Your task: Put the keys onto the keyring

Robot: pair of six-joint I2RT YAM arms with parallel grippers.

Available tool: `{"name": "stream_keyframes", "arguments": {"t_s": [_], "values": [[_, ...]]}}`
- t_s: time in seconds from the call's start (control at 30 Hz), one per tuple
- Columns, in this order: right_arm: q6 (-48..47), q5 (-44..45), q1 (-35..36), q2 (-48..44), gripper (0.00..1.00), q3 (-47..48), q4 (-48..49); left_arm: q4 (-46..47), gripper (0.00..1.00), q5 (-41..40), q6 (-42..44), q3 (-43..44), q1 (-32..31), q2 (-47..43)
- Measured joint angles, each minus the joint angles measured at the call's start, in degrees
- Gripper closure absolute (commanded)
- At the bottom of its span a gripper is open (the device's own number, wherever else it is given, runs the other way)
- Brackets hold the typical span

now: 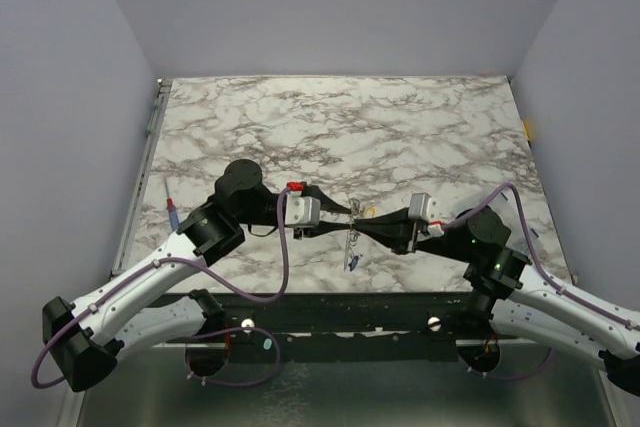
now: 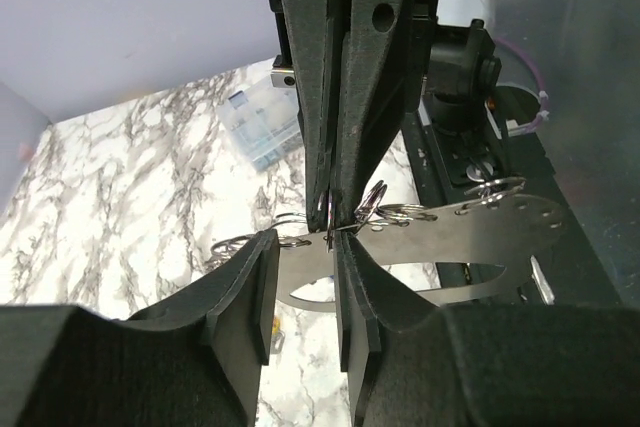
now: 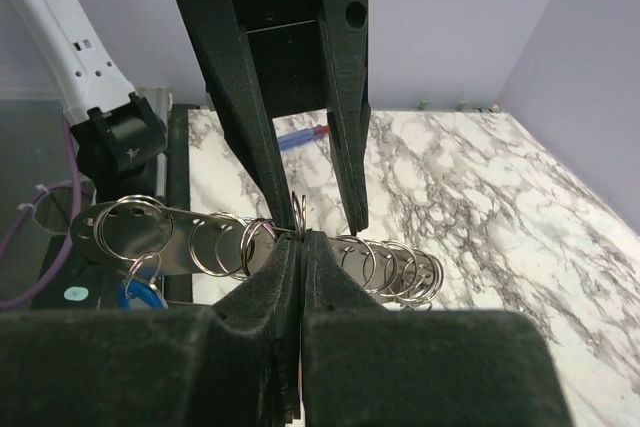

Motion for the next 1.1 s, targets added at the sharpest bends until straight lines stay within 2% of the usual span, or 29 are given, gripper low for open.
{"name": "stream_keyframes", "arguments": {"t_s": [0.33,0.6,0.73,0.9,0.97,1.1], "values": [[0.07,-0.57,0.02,-0.04,0.99,0.33,0.0,0.04,0.71,-1.31,0.52,-0.02,-0.61,-1.18],[0.07,-0.55,0.02,-0.07,0.99,0.35,0.0,-0.26,0.85,-1.68,0.61,-0.02,-0.83,-1.6],[0.09,-0.55,0.0,0.02,0.99,0.42,0.0,-0.35,1.0,-1.49,0.61,-0.02,-0.87,-1.46],[0.07,-0.42,-0.07,0.17,0.99,0.42,-0.15,-0.48,1.0,-0.74,0.59,0.0,-0.85,-0.94],[0.09,-0.37,-0.15,0.17,0.91,0.42,-0.22,-0.52,1.0,-0.74,0.59,0.0,-0.85,-0.87],[0.81,0.44,-0.13,0.13,0.54,0.42,-0.33,-0.61,1.0,-1.42,0.9,0.0,-0.87,-0.96]]}}
